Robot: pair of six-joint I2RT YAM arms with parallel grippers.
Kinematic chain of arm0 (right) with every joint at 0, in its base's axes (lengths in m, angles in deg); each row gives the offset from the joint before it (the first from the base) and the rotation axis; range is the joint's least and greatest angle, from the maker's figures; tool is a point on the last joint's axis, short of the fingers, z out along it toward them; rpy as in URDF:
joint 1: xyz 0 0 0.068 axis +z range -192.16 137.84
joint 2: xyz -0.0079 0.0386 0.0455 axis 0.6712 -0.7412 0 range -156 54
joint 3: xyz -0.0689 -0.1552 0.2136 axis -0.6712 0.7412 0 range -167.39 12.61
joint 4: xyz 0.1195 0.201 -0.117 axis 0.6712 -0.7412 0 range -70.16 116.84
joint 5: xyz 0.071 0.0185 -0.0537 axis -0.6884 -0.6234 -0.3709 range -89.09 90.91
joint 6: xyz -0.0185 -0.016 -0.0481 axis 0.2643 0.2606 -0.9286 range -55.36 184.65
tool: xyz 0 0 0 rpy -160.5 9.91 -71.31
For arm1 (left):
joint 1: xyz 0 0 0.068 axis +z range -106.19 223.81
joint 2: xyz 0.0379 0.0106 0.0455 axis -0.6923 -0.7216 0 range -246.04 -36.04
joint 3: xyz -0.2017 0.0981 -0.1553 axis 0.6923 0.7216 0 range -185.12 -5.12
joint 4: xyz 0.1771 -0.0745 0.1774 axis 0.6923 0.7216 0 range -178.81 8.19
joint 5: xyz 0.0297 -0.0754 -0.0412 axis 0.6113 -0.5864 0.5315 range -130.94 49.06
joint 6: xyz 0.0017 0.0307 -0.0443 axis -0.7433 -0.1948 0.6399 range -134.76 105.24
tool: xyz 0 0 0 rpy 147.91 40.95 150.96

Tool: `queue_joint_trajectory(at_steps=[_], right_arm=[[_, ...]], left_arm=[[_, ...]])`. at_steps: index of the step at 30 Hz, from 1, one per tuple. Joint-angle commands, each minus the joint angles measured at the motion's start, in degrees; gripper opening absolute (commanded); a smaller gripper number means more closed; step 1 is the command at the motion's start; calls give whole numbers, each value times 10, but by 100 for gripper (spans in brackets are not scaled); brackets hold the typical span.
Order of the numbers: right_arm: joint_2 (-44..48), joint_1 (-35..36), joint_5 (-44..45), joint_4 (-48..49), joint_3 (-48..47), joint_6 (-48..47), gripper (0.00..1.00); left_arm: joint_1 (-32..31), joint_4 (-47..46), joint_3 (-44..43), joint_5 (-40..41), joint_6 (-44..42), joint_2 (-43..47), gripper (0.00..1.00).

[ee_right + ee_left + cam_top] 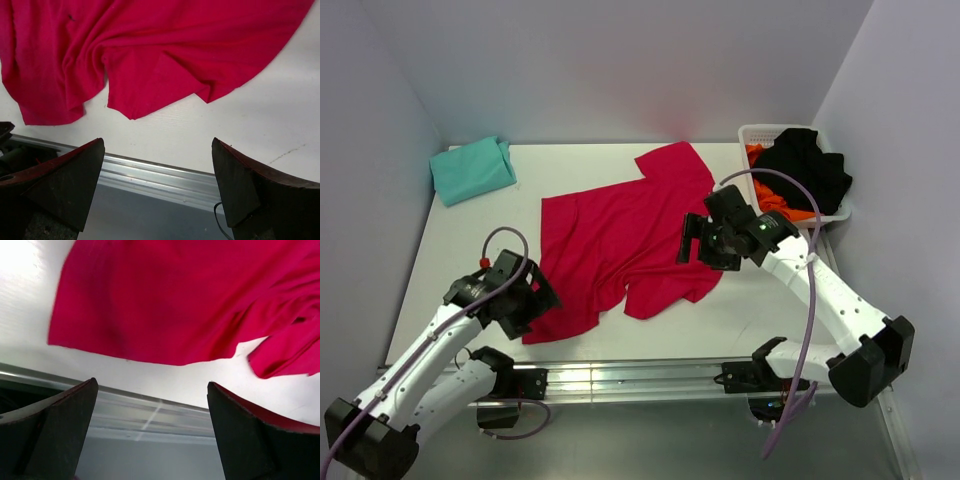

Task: Fold and stack the t-shirts
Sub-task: Flatten the tshirt out

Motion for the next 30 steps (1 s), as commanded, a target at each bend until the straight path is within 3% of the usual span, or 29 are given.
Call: queue_joint_trajectory(at_steps=[1,3,5,8,12,18,21,24,30], right_arm=[[-10,4,-11,21,-24,-19,95],[-24,4,-14,22,-27,-27,95],[-34,4,-17,27,-25,-38,95],[-51,4,-14,31,-24,-58,95],[-68,4,-24,44,-19,-80,95],[-77,3,-35,50,-22,-94,95],[-68,3,-40,52,-19,-98,95],[-55,3,-40,54,-6,-102,95],[-33,3,-44,53,20,-105,95]], left_arm=[[-22,-8,18,2,137,19,99],[-23,57,9,67,229,36,99],[-23,74,10,83,319,53,96],[-26,130,-1,126,387,21,96],[-26,141,26,121,395,-78,98],[-90,152,8,146,466,-135,97],[-90,112,-16,130,456,-157,94],[-140,76,1,120,500,-159,92],[-147,-37,181,89,594,-39,82]])
